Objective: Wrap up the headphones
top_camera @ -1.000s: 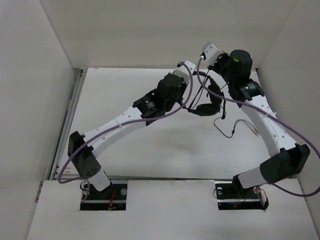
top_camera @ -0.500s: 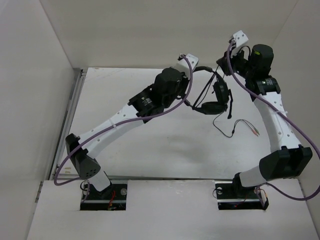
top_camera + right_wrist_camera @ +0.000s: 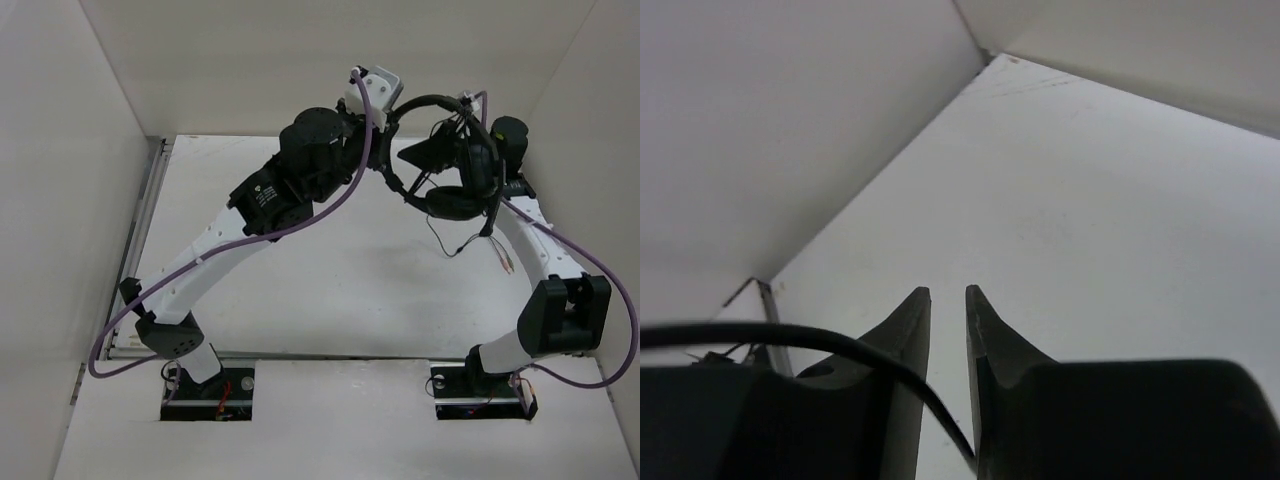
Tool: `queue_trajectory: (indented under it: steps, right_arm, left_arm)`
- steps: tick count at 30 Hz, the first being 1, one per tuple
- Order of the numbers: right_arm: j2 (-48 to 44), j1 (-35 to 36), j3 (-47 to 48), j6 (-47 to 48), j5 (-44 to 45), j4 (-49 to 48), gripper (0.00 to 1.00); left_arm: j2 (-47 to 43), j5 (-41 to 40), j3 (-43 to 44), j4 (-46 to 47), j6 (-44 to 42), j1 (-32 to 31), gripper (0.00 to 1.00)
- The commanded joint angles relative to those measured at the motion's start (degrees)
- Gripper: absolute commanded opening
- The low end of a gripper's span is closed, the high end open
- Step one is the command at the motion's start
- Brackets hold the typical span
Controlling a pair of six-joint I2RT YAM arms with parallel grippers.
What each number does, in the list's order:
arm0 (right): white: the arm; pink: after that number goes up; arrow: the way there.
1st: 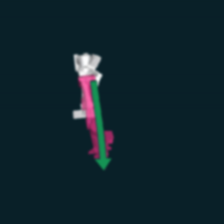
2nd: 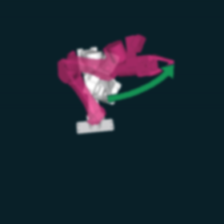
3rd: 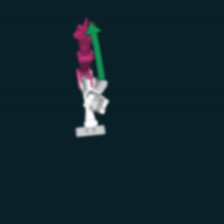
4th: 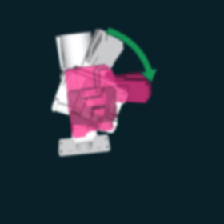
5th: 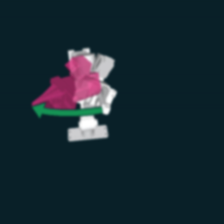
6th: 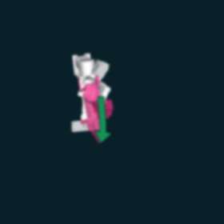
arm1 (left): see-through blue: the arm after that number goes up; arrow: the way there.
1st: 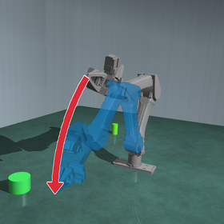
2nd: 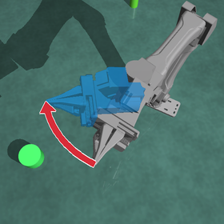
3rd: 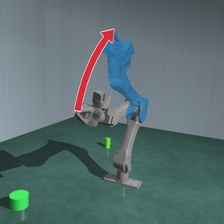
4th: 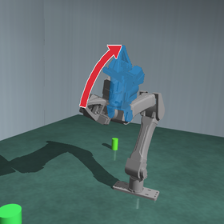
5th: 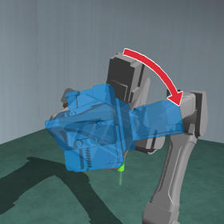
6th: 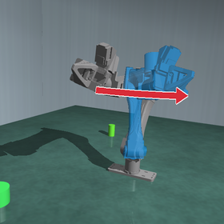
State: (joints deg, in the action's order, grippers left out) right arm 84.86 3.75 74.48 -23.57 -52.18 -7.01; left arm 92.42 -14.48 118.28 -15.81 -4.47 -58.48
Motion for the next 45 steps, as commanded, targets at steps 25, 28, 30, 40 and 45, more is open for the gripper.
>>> queue_trajectory:
  steps: [25, 28, 30, 40, 45]
  right_arm:
    - [-6.46, 10.88, -26.66, -28.55, -6.18, -34.57, 0.47]
    - [-7.25, 12.2, -27.63, -27.67, -6.79, -34.39, 0.46]
    - [-8.13, 13.25, -28.68, -27.14, -6.97, -34.39, 0.46]
    - [-11.12, 18.97, -30.97, -22.14, -8.55, -30.09, 0.44]
    - [-10.77, 20.64, -30.1, -18.71, -8.29, -25.96, 0.43]
  left_arm:
    - [12.43, -4.5, 29.9, 11.07, -0.89, 10.0, 0.0]
    - [13.31, -5.38, 31.04, 11.86, -1.16, 11.67, 0.0]
    - [13.84, -5.91, 31.75, 12.3, -1.33, 12.99, 0.0]
    - [16.38, -8.28, 32.98, 14.23, -1.07, 18.97, 0.01]
    - [18.14, -9.16, 33.94, 15.29, -1.51, 19.68, 0.01]
